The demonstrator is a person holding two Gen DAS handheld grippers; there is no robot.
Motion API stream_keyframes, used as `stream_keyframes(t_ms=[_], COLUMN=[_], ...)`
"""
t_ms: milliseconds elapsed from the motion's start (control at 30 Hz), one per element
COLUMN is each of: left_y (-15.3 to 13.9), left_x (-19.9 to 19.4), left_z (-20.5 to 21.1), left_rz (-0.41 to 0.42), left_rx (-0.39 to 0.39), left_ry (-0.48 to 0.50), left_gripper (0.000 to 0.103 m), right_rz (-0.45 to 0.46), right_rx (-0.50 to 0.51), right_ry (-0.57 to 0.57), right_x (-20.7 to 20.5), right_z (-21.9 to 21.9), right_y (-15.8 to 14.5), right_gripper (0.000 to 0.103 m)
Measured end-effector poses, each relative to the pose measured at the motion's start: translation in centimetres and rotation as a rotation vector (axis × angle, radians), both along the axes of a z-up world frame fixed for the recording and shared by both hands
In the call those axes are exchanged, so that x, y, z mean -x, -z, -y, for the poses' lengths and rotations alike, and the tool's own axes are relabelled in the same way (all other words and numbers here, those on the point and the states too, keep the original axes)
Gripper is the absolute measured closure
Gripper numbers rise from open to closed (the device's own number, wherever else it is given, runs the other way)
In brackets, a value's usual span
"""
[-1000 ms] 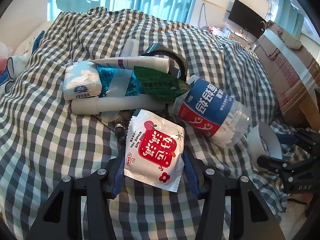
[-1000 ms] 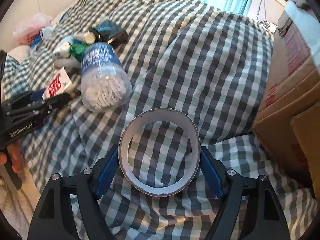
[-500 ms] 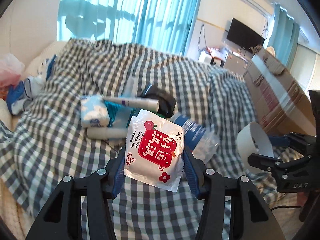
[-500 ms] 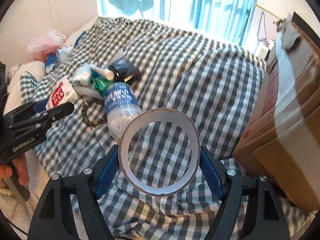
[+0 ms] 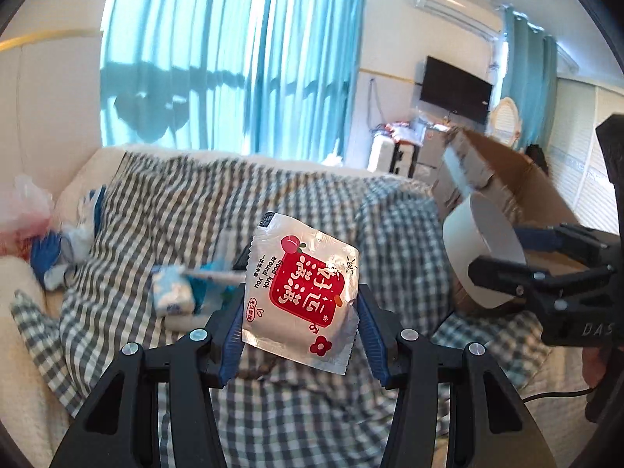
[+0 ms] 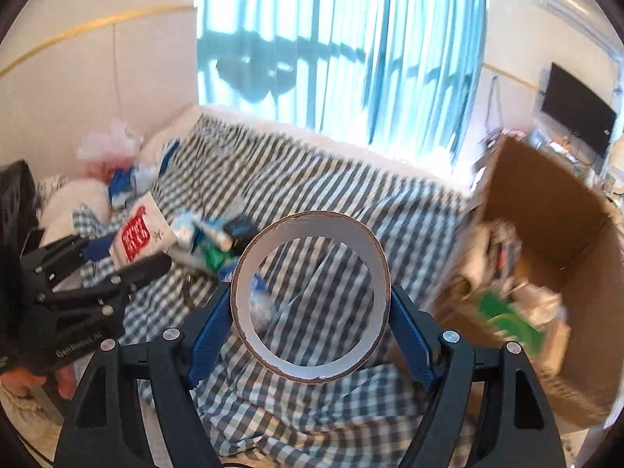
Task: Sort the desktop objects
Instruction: 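Carry the sachet and tape roll over the cardboard box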
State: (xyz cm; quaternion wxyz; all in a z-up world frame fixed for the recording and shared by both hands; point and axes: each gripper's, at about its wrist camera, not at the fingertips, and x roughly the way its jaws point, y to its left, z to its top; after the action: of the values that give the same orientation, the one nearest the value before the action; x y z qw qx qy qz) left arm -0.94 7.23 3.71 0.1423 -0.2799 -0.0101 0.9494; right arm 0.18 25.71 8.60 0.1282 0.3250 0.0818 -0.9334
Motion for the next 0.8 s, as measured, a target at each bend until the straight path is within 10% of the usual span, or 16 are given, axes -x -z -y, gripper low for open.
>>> stream_keyframes(t_ms=[800], left_y=[-10.1], left_x=[3.3], left_z=[-16.2], left_rz=[-0.173], left_rx=[-0.056], left_ry=[0.24], left_gripper=[0.05], right_rz=[-0.169], right_rx=[0.135], right_ry=[0.3], right_x=[-0.3], right_z=[-15.8], right_y=[-9.2], right_gripper=[0.026])
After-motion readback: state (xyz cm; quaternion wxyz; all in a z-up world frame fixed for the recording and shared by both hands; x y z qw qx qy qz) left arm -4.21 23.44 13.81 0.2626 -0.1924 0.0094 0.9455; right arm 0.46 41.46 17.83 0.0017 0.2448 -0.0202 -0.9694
